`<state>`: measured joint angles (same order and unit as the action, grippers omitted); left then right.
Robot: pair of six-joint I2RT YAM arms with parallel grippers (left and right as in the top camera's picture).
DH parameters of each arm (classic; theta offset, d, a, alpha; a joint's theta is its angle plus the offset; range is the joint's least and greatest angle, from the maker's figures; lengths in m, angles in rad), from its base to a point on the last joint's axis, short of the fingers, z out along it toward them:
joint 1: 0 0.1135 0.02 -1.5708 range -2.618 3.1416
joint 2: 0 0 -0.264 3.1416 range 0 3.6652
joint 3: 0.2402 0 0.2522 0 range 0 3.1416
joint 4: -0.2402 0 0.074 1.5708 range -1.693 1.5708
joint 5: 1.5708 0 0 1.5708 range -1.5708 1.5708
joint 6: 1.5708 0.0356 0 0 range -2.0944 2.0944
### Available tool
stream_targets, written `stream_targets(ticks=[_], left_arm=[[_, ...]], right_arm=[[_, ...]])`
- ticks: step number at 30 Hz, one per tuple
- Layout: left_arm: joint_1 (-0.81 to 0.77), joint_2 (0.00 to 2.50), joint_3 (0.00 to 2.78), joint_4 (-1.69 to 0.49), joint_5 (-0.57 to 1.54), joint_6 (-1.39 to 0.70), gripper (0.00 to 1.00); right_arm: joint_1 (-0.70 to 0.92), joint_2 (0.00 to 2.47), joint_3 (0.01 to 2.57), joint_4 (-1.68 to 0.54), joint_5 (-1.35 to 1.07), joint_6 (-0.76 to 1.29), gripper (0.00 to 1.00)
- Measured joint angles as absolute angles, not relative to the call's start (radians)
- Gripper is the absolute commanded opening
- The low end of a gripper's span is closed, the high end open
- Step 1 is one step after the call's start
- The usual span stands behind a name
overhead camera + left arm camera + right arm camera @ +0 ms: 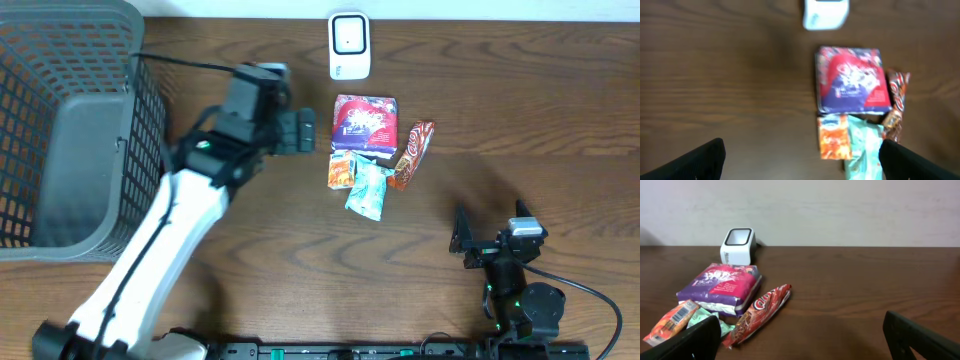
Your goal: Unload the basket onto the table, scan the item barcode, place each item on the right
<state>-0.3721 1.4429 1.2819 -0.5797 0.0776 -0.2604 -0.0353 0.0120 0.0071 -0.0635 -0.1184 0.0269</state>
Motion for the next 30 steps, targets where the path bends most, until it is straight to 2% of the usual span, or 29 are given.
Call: stream_targets(ticks=[9, 30], left_arm=[[-0.31, 1.425, 1.284, -0.752, 0.071, -0.26, 0.98], [-0.309, 1.425, 1.284, -0.762, 0.071, -0.26, 0.98]], right_arm=[[-0.035, 0.012, 0.007, -0.063, -0.118, 0.027, 0.99], [-0.036, 0.012, 0.007, -0.063, -0.118, 0.027, 0.99]])
